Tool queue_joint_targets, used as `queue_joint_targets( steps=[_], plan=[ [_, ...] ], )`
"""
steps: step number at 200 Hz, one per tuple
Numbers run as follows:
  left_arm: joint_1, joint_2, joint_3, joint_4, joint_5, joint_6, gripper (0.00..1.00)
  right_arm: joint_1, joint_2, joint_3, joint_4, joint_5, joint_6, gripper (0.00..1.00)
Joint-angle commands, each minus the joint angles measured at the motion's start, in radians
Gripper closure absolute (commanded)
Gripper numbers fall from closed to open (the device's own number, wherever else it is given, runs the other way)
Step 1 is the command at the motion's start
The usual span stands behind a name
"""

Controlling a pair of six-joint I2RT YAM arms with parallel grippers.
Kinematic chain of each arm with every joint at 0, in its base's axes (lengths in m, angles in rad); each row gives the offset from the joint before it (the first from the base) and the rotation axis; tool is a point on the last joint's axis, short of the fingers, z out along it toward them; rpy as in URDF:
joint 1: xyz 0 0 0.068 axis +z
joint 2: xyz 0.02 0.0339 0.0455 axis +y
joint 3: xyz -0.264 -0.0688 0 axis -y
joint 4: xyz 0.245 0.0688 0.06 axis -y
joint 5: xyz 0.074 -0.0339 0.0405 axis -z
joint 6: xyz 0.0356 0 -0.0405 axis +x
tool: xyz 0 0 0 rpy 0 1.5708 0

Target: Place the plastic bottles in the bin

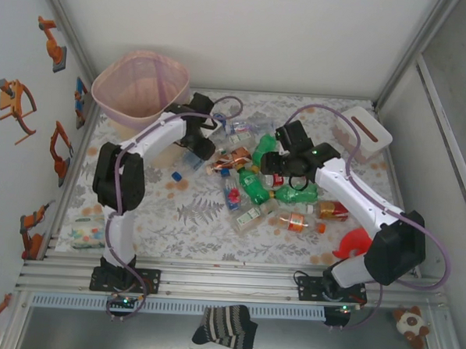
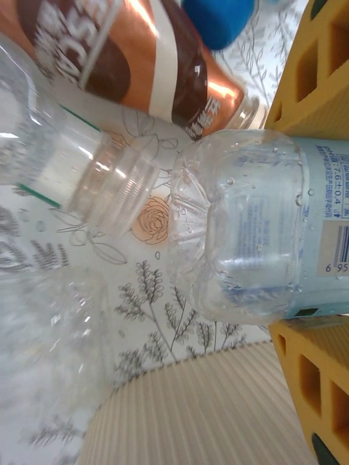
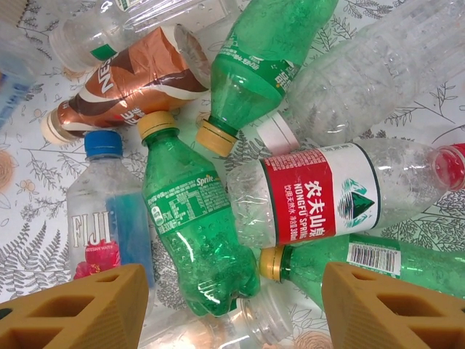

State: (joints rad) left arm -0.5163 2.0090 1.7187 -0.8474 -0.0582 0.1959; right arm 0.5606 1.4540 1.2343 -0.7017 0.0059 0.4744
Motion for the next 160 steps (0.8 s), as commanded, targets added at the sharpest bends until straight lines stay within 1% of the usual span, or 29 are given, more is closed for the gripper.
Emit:
queue_joint_targets(
  steps=[1,27,54,109,160],
  plan=[
    [0.001,-0.095,0.041,-0.016,0.058,-0.037,0.45,0.0,-0.018,-0.009,-0.003,0.023,0.003,0.36],
    [0.004,-0.179,0.039,0.037,0.127,-0.067,0.45,0.0,-0.015,-0.007,0.002,0.022,0.001,0.36],
    [0.009,-0.259,0.049,0.096,0.162,-0.098,0.45,0.001,-0.015,-0.01,0.004,0.023,-0.001,0.36],
    [0.018,-0.414,0.039,0.259,0.161,-0.136,0.46,0.0,-0.02,-0.013,0.004,0.025,-0.008,0.36],
    [0.029,-0.542,0.004,0.428,0.114,-0.131,0.46,0.0,-0.014,-0.006,0.005,0.023,-0.009,0.36]
  ],
)
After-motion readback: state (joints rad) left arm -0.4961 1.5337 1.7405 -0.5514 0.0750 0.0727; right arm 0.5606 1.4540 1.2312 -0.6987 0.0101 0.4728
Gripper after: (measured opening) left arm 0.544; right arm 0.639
